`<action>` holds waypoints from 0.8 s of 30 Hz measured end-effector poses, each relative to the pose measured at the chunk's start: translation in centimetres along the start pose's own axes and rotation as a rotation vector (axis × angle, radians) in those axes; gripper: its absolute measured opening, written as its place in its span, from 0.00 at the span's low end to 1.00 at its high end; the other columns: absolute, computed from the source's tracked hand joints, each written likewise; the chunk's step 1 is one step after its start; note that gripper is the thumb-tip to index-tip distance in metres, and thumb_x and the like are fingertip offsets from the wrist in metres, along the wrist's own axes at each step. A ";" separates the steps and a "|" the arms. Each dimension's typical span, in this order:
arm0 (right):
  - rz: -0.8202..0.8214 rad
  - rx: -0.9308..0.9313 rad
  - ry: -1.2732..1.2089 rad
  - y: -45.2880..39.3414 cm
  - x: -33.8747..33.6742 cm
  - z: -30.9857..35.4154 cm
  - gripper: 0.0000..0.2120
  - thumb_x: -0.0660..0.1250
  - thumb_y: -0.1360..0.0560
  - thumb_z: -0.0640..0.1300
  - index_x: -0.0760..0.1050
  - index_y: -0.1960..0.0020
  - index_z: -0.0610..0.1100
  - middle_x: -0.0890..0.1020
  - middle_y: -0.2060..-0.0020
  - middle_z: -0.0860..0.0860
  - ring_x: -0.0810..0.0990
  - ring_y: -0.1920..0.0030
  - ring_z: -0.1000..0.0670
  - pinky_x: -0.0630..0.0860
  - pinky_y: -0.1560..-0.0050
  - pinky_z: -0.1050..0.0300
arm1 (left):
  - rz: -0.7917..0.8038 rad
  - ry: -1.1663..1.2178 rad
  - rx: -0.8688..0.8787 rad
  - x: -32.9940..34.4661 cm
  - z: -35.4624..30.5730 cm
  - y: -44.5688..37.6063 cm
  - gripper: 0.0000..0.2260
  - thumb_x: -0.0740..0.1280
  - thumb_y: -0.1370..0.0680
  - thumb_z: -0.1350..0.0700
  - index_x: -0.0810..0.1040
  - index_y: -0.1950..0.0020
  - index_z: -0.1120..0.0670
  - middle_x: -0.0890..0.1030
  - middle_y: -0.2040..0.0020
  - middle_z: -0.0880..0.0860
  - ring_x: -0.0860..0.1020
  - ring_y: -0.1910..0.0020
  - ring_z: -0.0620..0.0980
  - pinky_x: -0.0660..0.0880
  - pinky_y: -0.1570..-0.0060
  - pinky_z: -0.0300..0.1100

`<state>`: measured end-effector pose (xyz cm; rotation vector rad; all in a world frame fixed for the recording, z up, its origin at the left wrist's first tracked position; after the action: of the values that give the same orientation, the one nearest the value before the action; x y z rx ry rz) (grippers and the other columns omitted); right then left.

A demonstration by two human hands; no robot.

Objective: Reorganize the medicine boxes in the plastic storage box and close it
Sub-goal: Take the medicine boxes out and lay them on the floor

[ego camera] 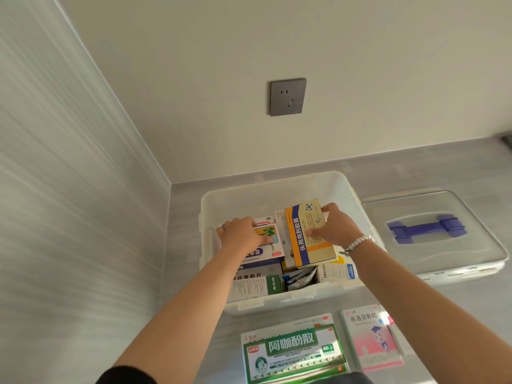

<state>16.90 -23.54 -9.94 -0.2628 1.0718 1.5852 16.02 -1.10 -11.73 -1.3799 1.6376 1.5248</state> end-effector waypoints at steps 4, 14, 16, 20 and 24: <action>-0.005 0.018 -0.005 0.1 -0.2 -0.4 0.33 0.74 0.33 0.46 0.61 0.34 0.43 0.80 0.46 0.44 0.78 0.56 0.48 0.71 0.70 0.62 | -0.003 0.012 -0.010 0.3 0.0 0.3 0.29 0.65 0.32 0.32 0.74 0.37 0.48 0.79 0.43 0.51 0.73 0.40 0.56 0.64 0.42 0.51; -0.011 0.008 0.040 0.3 -0.3 -0.2 0.32 0.73 0.31 0.48 0.63 0.33 0.42 0.79 0.43 0.43 0.80 0.47 0.45 0.73 0.64 0.60 | 0.048 0.143 -0.014 0.3 -0.4 0.8 0.22 0.67 0.30 0.37 0.77 0.48 0.54 0.82 0.54 0.51 0.79 0.58 0.49 0.73 0.59 0.42; -0.020 -0.001 0.016 0.3 -0.4 -0.1 0.33 0.73 0.31 0.48 0.62 0.32 0.43 0.79 0.43 0.44 0.79 0.51 0.46 0.70 0.69 0.63 | 0.048 0.208 -0.014 0.2 -0.3 0.8 0.21 0.68 0.29 0.39 0.75 0.48 0.54 0.82 0.53 0.52 0.81 0.57 0.50 0.77 0.57 0.43; -0.006 -0.014 0.007 0.3 -0.1 0.1 0.33 0.72 0.31 0.48 0.61 0.31 0.44 0.78 0.41 0.44 0.78 0.51 0.47 0.72 0.65 0.62 | -0.007 0.350 -0.018 -0.9 0.2 1.0 0.20 0.70 0.30 0.41 0.70 0.48 0.52 0.80 0.60 0.48 0.80 0.65 0.45 0.75 0.66 0.40; 0.000 -0.041 0.054 0.4 0.2 0.4 0.31 0.72 0.31 0.48 0.64 0.32 0.43 0.78 0.39 0.44 0.78 0.44 0.45 0.72 0.56 0.58 | -0.036 0.540 0.048 -2.4 0.2 1.6 0.16 0.71 0.30 0.43 0.71 0.50 0.49 0.79 0.63 0.46 0.80 0.67 0.43 0.76 0.68 0.39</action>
<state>16.62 -23.11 -9.60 -0.3354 1.0811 1.6090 15.35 -0.35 -8.99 -1.8958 1.9225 1.1380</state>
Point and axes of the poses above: each hand's wrist, its own y-axis away from the middle knuckle, its own x-axis out of the palm, z = x × y, the point moved 9 cm from there along -y, towards the middle knuckle
